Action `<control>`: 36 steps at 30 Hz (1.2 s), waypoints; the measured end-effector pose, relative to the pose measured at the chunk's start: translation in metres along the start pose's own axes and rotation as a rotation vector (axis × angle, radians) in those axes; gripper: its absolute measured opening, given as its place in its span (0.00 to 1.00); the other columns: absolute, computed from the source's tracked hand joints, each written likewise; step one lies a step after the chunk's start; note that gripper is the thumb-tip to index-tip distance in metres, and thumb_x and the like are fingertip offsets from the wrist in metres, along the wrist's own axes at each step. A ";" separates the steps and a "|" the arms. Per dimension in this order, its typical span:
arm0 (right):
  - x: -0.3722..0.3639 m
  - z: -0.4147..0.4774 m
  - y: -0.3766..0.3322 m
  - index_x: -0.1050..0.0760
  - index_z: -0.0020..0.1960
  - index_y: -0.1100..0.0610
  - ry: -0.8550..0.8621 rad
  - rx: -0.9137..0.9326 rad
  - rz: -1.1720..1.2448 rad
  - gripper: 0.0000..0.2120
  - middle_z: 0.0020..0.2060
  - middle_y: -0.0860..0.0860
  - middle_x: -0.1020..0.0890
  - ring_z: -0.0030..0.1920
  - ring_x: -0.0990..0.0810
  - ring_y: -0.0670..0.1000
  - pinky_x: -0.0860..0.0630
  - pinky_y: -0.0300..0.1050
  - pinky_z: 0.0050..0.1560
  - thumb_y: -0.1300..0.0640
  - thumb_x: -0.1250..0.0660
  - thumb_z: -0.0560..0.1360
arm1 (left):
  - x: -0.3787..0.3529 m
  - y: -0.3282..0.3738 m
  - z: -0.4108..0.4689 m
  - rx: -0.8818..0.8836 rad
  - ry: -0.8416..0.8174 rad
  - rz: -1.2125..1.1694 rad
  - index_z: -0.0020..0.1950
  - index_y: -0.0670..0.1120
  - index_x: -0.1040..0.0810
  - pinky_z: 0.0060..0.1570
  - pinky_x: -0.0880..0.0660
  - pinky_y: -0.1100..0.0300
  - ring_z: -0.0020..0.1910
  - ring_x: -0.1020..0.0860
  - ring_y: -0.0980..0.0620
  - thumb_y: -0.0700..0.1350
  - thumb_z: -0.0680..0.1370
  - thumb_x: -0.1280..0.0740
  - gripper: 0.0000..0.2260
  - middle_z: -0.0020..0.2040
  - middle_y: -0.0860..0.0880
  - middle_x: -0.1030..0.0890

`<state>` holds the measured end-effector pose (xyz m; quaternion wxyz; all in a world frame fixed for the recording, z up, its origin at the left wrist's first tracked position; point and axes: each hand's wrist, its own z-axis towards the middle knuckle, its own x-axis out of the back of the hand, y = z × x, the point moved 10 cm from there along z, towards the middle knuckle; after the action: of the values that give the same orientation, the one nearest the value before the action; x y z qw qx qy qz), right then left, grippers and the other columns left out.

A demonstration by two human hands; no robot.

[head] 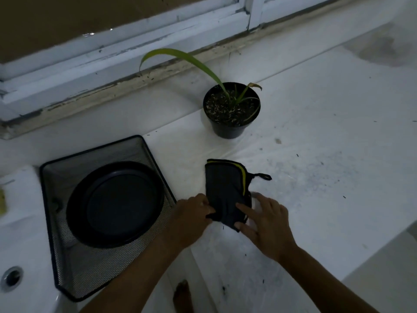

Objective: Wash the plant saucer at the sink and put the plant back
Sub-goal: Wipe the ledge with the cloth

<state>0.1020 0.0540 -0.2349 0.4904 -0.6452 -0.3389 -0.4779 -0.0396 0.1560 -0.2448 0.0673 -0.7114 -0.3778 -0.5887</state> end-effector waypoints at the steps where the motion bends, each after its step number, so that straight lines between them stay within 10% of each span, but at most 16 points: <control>1: 0.000 -0.002 0.003 0.22 0.63 0.43 0.024 -0.082 0.037 0.19 0.66 0.54 0.26 0.59 0.26 0.58 0.29 0.53 0.52 0.39 0.33 0.75 | 0.000 -0.002 -0.001 0.017 0.016 -0.046 0.69 0.53 0.26 0.60 0.32 0.60 0.58 0.27 0.56 0.53 0.81 0.39 0.17 0.64 0.52 0.28; 12: -0.005 0.002 -0.010 0.22 0.63 0.56 0.032 -0.357 0.396 0.13 0.49 0.56 0.19 0.48 0.21 0.53 0.25 0.45 0.48 0.61 0.36 0.79 | -0.008 -0.003 0.003 0.081 0.049 -0.104 0.63 0.48 0.23 0.58 0.32 0.59 0.55 0.25 0.52 0.38 0.83 0.46 0.15 0.57 0.48 0.21; 17: 0.006 0.009 0.017 0.17 0.51 0.51 -0.001 -0.500 0.742 0.09 0.40 0.47 0.17 0.40 0.19 0.45 0.28 0.25 0.37 0.62 0.29 0.74 | 0.017 -0.004 0.001 0.024 0.040 -0.253 0.62 0.46 0.22 0.58 0.27 0.54 0.53 0.24 0.50 0.43 0.83 0.40 0.11 0.54 0.47 0.21; 22: 0.018 0.040 0.036 0.15 0.44 0.53 -0.065 -0.660 1.041 0.08 0.36 0.51 0.14 0.37 0.17 0.50 0.19 0.42 0.42 0.64 0.27 0.71 | 0.078 -0.011 0.024 -0.015 0.154 -0.445 0.59 0.45 0.20 0.43 0.32 0.77 0.41 0.26 0.64 0.42 0.80 0.35 0.09 0.49 0.49 0.21; 28: 0.015 0.095 0.049 0.18 0.42 0.63 -0.013 -0.818 1.294 0.04 0.40 0.61 0.17 0.36 0.19 0.51 0.21 0.41 0.37 0.64 0.30 0.75 | 0.104 -0.044 0.079 0.115 0.263 -0.525 0.55 0.46 0.18 0.40 0.33 0.80 0.39 0.26 0.67 0.41 0.79 0.33 0.06 0.46 0.53 0.21; 32: 0.007 0.103 0.056 0.19 0.50 0.58 -0.004 -0.819 1.060 0.07 0.47 0.56 0.17 0.45 0.19 0.53 0.20 0.49 0.52 0.58 0.36 0.78 | 0.089 -0.054 0.093 0.205 0.265 -0.533 0.60 0.46 0.21 0.46 0.29 0.71 0.43 0.26 0.59 0.44 0.80 0.34 0.09 0.53 0.48 0.21; 36: 0.044 0.103 0.018 0.28 0.69 0.55 0.154 -0.278 0.424 0.19 0.62 0.54 0.24 0.58 0.25 0.53 0.29 0.45 0.58 0.53 0.37 0.79 | 0.084 -0.041 0.076 0.167 0.318 -0.472 0.67 0.46 0.25 0.56 0.26 0.58 0.56 0.25 0.50 0.47 0.81 0.35 0.15 0.59 0.46 0.25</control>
<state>0.1617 0.1457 -0.2051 0.5106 -0.7246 -0.0890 -0.4543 -0.0033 0.2641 -0.2070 0.0449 -0.4947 -0.5647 -0.6591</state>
